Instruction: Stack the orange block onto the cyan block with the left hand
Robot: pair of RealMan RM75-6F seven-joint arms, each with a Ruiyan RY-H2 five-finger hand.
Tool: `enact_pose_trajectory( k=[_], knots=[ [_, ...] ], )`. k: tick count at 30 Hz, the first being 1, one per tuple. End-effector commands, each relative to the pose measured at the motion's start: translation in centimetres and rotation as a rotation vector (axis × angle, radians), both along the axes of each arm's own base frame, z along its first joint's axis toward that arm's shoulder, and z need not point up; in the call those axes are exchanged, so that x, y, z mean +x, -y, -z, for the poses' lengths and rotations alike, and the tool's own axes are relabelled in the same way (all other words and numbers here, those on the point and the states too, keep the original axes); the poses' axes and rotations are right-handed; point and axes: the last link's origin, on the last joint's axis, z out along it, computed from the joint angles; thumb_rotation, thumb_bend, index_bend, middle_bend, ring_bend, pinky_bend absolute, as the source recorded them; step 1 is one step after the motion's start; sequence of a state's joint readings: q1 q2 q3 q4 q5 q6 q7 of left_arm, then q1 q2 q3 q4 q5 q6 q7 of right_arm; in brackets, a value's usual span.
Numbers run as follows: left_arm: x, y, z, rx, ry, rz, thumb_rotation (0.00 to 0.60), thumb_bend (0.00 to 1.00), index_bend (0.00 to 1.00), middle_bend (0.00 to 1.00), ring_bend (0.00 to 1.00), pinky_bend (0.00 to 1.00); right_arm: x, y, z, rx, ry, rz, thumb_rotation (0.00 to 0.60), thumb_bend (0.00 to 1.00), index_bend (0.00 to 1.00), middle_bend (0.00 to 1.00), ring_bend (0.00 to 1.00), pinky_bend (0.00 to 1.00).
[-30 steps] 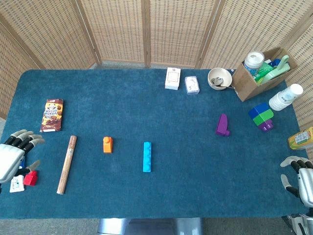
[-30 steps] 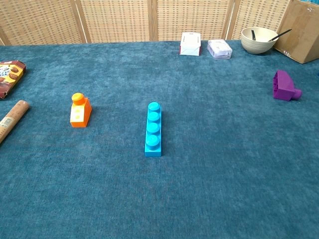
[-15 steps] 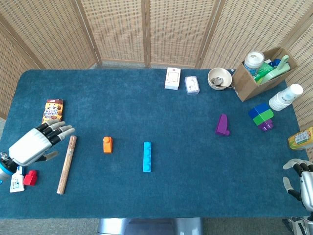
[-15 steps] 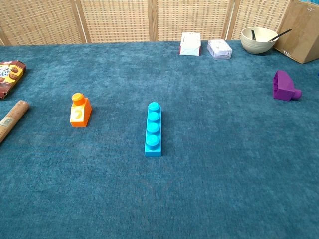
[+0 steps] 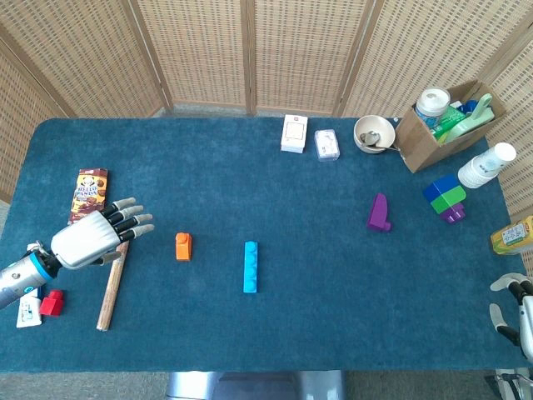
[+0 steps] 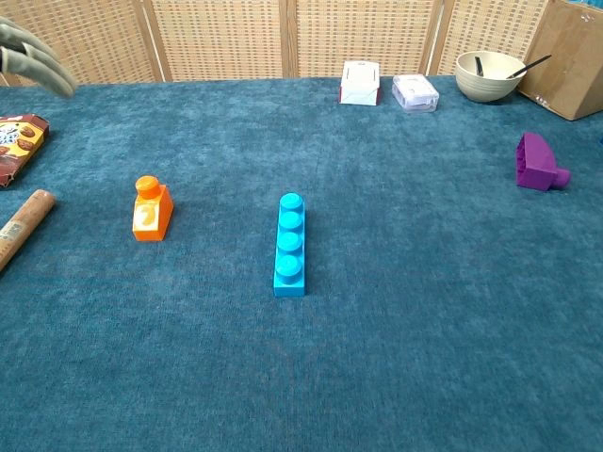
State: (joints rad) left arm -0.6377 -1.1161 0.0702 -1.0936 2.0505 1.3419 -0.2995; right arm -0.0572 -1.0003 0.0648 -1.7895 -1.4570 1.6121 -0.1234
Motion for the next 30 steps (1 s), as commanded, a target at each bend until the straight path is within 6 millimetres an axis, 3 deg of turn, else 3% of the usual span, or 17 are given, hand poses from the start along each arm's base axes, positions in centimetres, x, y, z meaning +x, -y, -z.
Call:
enact_pose_trajectory(
  k=[1, 11, 21, 30],
  knots=[
    [0.0, -0.4, 0.5, -0.008, -0.017, -0.003, 0.6, 0.3, 0.2, 0.18, 0.13, 0.13, 0.1, 0.0, -0.2, -0.006, -0.005, 0.0, 0.6, 0.32, 0.45, 0.39, 0.32, 0.39],
    [-0.2, -1.7, 2.7, -0.033, -0.076, -0.004, 0.6, 0.32, 0.22, 0.1, 0.05, 0.1, 0.3, 0.0, -0.4, -0.014, -0.018, 0.012, 0.6, 0.32, 0.45, 0.39, 0.32, 0.4],
    [0.9, -3.7, 5.1, -0.039, -0.093, 0.029, 0.6, 0.34, 0.21, 0.07, 0.02, 0.1, 0.1, 0.0, -0.9, -0.03, -0.03, 0.031, 0.6, 0.32, 0.45, 0.39, 0.32, 0.4],
    [2.0, -4.3, 7.6, -0.075, -0.113, 0.083, 0.6, 0.34, 0.21, 0.06, 0.02, 0.09, -0.2, -0.1, -1.2, -0.039, -0.033, 0.046, 0.6, 0.32, 0.45, 0.39, 0.32, 0.39]
  ],
)
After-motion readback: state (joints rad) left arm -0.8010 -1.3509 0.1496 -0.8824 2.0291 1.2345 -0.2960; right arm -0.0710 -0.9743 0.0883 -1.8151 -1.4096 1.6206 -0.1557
